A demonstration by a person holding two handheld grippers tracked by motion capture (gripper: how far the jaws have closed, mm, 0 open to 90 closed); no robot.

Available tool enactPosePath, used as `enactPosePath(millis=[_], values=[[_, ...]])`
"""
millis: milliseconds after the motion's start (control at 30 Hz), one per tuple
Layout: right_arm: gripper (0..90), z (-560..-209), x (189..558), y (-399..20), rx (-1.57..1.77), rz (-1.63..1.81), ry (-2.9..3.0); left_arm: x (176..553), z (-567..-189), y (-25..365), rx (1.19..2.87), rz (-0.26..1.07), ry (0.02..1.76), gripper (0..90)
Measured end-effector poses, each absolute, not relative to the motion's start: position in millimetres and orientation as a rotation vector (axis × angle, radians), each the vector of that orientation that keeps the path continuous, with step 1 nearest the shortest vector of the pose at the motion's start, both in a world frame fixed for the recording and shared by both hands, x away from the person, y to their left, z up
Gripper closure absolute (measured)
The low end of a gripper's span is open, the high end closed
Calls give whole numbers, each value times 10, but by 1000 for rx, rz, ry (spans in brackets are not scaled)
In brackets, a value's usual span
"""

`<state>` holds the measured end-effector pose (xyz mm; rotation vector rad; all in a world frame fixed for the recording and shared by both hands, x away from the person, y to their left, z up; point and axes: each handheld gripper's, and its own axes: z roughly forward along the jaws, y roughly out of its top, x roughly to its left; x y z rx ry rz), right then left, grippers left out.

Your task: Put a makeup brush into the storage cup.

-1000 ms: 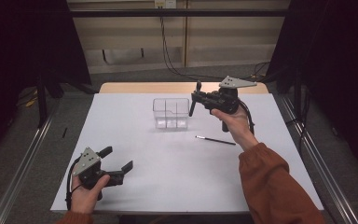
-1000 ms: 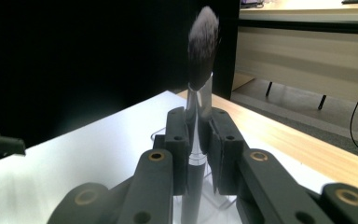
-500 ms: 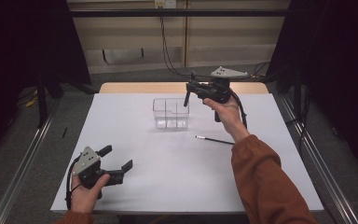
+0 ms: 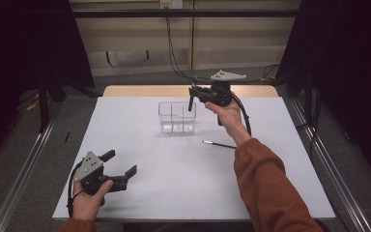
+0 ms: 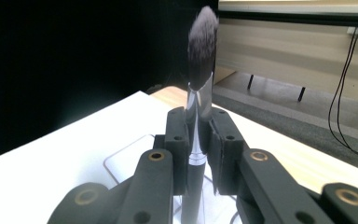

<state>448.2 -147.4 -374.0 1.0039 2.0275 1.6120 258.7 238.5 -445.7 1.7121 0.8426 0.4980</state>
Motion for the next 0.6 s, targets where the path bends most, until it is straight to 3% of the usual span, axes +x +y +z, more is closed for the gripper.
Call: enactPosePath(millis=[600], values=[[799,-3960,4465,-1489,1038,1573,2073,2598,-4464,2374,1732,504,833,33]])
